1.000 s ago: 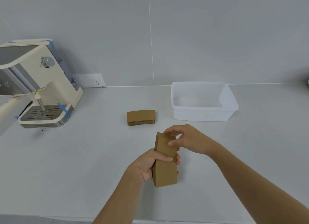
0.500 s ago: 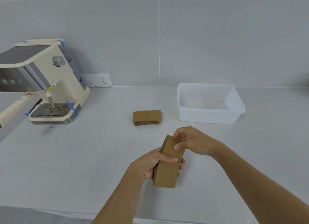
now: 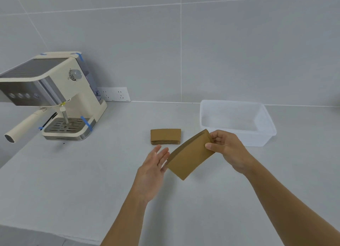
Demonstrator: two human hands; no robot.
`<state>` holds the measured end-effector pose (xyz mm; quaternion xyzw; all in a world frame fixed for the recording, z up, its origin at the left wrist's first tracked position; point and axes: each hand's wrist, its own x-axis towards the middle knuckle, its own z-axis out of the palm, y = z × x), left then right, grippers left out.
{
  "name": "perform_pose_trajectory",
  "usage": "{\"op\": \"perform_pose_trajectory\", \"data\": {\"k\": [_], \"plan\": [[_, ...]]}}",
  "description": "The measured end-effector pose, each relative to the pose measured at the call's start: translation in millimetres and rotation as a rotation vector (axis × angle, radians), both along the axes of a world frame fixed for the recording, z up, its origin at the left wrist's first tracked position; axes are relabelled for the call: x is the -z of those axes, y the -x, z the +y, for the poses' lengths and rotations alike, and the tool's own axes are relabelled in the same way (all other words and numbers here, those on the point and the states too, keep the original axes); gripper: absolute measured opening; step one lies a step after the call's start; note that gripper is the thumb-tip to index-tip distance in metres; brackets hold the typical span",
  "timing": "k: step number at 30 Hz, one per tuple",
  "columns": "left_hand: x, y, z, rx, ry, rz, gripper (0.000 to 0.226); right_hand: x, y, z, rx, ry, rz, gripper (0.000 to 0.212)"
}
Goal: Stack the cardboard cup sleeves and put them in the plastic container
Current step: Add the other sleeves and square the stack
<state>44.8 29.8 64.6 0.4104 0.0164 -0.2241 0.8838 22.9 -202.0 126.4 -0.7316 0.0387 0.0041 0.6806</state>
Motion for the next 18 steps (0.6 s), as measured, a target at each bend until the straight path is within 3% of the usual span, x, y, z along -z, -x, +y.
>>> {"op": "perform_pose_trajectory", "data": {"k": [4, 7, 13, 18], "plan": [[5, 18, -23, 0.026, -0.086, -0.107, 0.103, 8, -7, -1, 0.042, -0.089, 0.000, 0.014], [1, 22, -40, -0.007, -0.202, -0.172, 0.080, 15, -14, 2, 0.046, -0.127, 0.020, 0.011], [4, 14, -59, -0.125, -0.363, -0.132, 0.031, 27, -24, 0, 0.098, -0.195, 0.028, 0.013], [15, 6, -73, -0.223, -0.535, -0.088, 0.024, 38, -28, -6, 0.149, -0.249, 0.031, 0.018]]}}
